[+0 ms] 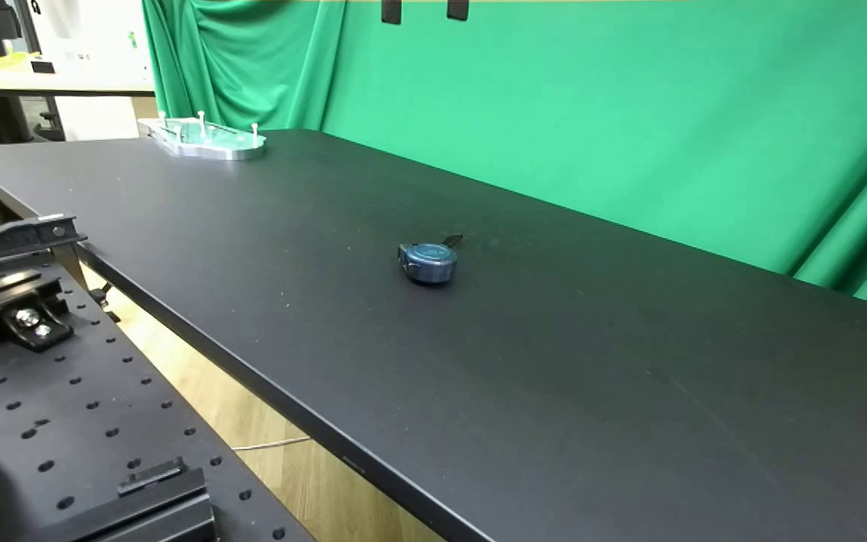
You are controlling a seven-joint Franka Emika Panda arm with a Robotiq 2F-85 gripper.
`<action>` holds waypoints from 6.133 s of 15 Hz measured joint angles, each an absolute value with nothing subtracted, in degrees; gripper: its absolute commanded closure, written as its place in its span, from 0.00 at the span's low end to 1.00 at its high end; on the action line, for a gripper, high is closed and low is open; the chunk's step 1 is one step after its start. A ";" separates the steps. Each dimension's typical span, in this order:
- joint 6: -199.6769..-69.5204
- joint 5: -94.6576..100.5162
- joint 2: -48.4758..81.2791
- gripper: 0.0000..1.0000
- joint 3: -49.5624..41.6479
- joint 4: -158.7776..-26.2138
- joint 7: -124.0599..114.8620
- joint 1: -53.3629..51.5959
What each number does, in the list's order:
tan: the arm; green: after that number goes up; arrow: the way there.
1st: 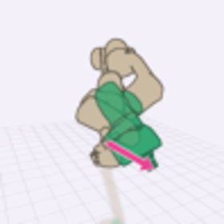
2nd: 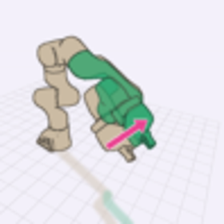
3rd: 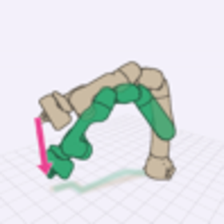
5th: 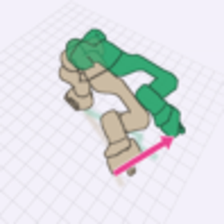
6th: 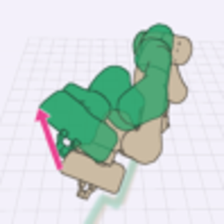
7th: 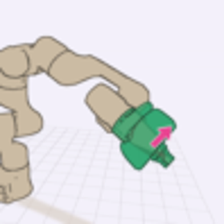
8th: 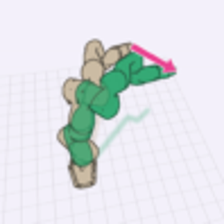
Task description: Move the black object forward
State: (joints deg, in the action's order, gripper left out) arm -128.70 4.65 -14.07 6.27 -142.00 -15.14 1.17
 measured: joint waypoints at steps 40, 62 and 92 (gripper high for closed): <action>-152.06 -0.67 17.08 0.00 -3.55 -143.24 -21.34 -0.22; -151.61 -4.56 20.51 0.58 -6.34 -137.84 -21.47 -1.80; -140.58 -3.71 30.25 0.00 -9.01 -119.08 -21.45 -1.53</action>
